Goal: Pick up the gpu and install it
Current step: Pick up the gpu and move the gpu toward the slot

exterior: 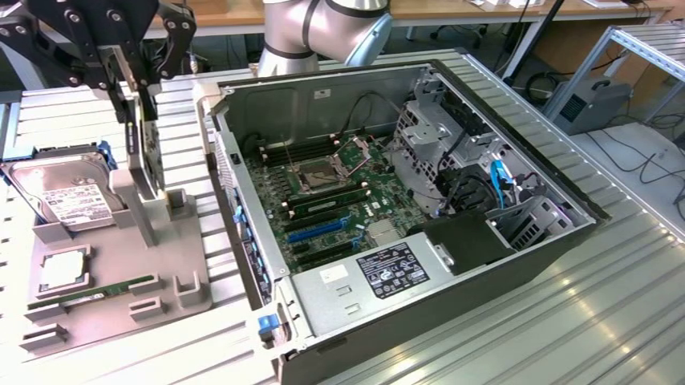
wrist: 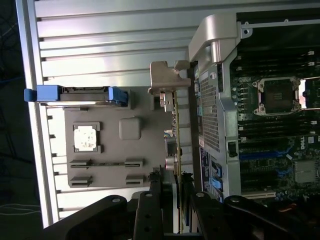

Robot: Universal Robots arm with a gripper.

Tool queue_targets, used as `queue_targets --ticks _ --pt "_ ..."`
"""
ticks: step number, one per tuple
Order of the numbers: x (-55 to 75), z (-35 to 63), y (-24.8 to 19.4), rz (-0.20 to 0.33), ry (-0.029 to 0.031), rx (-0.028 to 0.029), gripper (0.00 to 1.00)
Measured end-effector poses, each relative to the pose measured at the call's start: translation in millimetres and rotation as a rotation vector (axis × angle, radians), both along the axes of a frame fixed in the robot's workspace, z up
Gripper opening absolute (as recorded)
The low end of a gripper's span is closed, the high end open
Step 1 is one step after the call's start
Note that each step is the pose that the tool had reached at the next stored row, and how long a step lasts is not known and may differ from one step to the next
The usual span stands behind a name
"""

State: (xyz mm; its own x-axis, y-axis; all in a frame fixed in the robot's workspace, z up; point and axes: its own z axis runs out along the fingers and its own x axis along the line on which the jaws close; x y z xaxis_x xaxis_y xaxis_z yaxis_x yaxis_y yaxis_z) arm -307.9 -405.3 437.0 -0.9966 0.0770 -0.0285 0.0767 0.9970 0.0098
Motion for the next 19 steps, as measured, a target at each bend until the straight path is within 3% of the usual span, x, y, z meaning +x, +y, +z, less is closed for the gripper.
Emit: queue_targets --ticks 19 --pt "5.6 1.4 0.0 0.0 0.0001 -0.0001 0.27"
